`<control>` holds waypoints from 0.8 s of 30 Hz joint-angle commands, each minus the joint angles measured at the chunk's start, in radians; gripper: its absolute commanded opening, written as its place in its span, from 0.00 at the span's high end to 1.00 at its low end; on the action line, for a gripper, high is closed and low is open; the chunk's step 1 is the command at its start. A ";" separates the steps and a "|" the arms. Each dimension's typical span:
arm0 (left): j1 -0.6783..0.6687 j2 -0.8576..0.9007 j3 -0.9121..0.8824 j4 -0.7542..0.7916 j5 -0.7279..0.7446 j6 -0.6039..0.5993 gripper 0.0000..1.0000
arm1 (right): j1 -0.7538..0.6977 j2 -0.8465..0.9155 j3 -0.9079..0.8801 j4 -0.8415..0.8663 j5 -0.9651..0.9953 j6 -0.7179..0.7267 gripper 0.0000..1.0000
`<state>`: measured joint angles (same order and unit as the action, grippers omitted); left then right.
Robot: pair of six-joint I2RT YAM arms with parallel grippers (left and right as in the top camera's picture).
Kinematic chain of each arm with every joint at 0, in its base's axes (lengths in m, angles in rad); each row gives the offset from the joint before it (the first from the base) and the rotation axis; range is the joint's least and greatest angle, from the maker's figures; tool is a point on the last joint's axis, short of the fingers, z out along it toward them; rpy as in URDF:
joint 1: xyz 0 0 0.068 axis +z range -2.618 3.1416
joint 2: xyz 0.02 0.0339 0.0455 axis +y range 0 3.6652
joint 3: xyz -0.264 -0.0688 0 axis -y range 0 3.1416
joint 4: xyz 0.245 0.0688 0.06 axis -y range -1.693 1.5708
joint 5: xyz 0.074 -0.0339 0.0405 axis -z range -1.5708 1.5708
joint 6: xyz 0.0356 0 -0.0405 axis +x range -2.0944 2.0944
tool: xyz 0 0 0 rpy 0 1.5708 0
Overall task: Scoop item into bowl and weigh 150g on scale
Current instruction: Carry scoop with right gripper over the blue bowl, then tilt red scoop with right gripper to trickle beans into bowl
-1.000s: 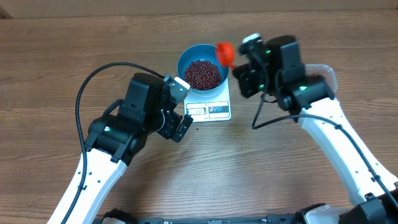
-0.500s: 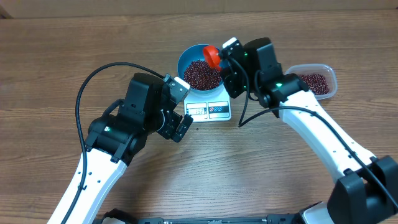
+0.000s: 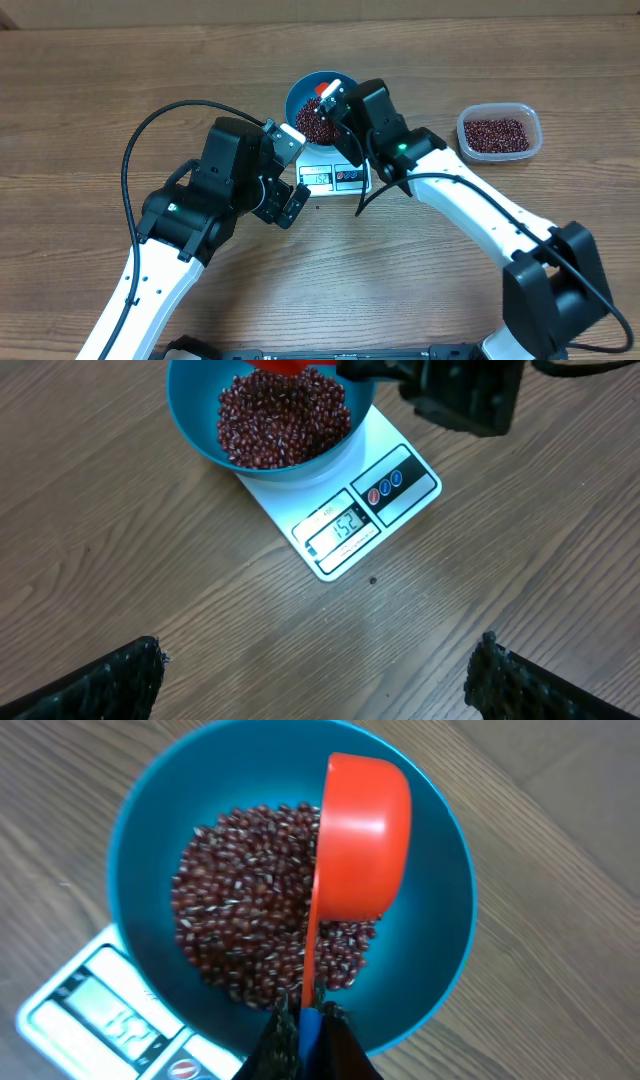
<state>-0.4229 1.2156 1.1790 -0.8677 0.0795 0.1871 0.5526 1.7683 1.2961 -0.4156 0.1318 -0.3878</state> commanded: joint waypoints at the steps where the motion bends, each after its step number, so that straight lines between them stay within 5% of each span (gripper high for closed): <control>1: 0.005 -0.010 0.023 0.004 0.018 0.015 0.00 | 0.003 0.023 0.031 0.009 0.072 -0.014 0.96; 24: 0.005 -0.010 0.023 0.004 0.018 0.015 0.00 | 0.002 0.059 0.031 0.003 0.058 -0.015 0.96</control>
<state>-0.4229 1.2156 1.1790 -0.8677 0.0795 0.1871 0.5522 1.8111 1.2961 -0.4198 0.1932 -0.3973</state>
